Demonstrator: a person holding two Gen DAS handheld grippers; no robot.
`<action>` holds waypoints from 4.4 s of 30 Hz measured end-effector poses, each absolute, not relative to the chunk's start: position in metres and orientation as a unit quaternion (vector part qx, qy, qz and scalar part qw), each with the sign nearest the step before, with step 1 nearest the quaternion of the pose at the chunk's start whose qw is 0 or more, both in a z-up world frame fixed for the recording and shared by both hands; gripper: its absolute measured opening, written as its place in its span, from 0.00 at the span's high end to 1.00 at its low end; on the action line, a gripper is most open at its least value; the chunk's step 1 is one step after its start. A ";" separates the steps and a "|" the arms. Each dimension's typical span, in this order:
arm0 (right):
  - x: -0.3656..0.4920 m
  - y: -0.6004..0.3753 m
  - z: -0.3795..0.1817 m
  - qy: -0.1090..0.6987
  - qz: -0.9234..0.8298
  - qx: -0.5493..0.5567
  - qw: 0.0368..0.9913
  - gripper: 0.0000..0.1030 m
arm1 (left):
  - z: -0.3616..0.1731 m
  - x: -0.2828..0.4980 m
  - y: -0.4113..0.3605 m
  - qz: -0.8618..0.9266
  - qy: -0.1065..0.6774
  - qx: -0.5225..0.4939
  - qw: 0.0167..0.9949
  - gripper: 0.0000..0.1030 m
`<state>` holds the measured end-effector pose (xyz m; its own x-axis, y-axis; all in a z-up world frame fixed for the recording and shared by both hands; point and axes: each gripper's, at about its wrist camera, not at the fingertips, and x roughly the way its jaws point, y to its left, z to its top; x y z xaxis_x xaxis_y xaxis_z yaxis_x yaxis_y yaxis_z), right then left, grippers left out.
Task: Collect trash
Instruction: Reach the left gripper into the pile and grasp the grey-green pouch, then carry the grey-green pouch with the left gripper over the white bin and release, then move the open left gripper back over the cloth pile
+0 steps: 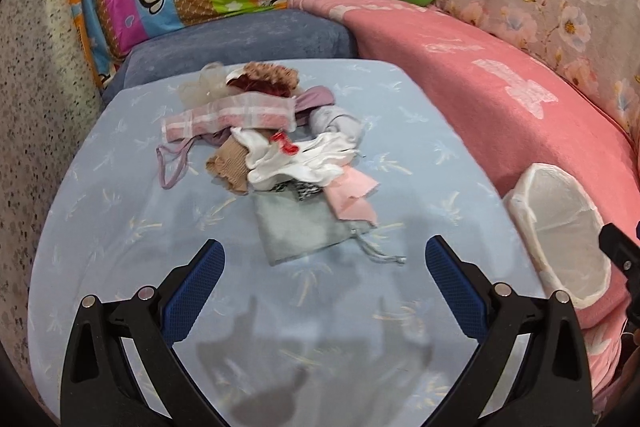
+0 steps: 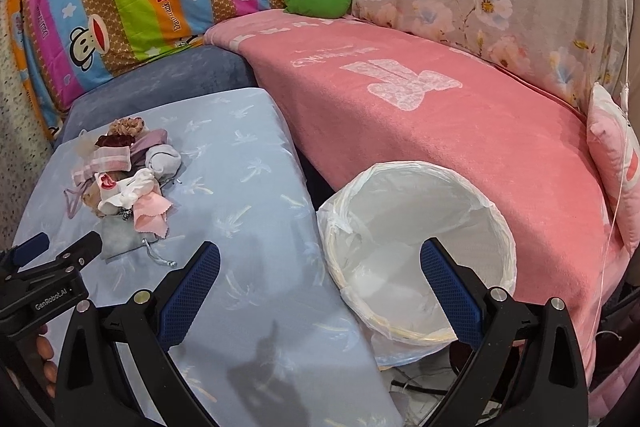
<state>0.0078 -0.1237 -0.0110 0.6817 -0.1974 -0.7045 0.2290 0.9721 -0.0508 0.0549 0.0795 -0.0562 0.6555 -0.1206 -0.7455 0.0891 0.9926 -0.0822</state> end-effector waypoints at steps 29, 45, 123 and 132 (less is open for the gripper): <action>0.105 -0.019 -0.068 0.434 -0.011 -0.001 0.901 0.15 | -0.119 0.117 0.129 -0.134 0.514 -0.120 0.839 0.95; 0.145 0.037 -0.114 0.493 0.085 0.038 0.865 0.59 | -0.105 0.120 0.155 -0.129 0.504 -0.119 0.846 0.95; -0.016 -0.258 0.040 0.315 -0.154 0.135 0.927 0.72 | 0.019 0.066 -0.113 -0.343 0.391 -0.010 0.854 0.43; -0.003 -0.228 0.037 0.324 -0.127 0.121 0.930 0.70 | 0.011 0.077 -0.080 -0.308 0.404 -0.036 0.861 0.43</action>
<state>-0.0026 -0.2284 0.0370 0.7575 -0.1581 -0.6334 0.3150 0.9384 0.1424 0.0767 -0.0797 0.0108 0.4836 -0.5596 -0.6730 0.5020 0.8072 -0.3104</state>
